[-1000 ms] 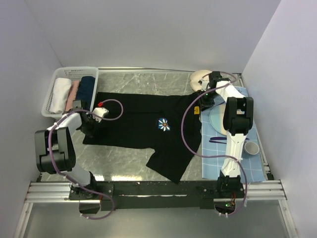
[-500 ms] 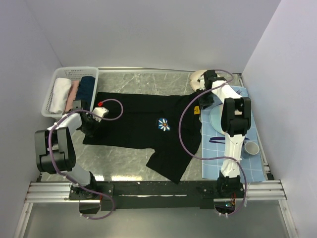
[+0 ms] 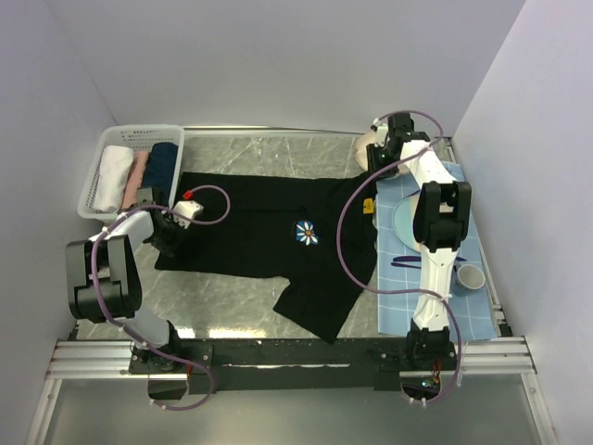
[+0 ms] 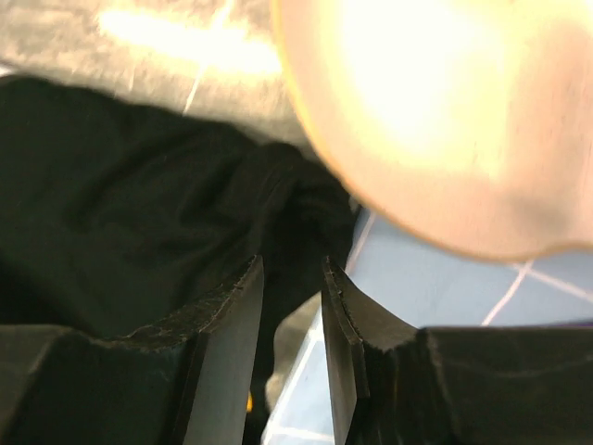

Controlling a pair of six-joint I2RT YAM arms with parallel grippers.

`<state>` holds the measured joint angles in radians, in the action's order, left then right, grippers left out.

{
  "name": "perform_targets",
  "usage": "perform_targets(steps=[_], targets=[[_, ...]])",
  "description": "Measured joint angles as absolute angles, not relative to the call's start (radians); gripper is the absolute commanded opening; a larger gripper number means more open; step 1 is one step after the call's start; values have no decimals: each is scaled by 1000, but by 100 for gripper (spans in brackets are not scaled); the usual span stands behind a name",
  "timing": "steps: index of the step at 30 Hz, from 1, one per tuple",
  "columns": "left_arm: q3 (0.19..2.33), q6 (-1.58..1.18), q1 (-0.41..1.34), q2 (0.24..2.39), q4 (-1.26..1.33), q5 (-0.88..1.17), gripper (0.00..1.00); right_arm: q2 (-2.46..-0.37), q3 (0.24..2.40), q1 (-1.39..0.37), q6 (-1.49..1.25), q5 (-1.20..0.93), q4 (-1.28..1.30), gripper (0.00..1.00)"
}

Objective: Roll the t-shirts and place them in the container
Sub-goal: Fold the T-shirt at the center of the board.

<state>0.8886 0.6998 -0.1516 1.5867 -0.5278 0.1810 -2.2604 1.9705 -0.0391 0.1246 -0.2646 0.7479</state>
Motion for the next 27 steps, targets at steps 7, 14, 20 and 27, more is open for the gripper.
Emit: perform_targets(steps=[7, 14, 20, 27], targets=[[894, 694, -152, 1588, -537, 167, 28, -2321, 1973, -34, 128, -245, 756, 39], [917, 694, -152, 1612, -549, 158, 28, -2322, 1958, -31, 123, -212, 756, 41], [921, 695, -152, 1615, -551, 155, 28, -2346, 1974, -28, 133, -205, 759, 18], [920, 695, -151, 1615, -542, 138, 26, -2349, 1980, -31, 149, -146, 762, 0]])
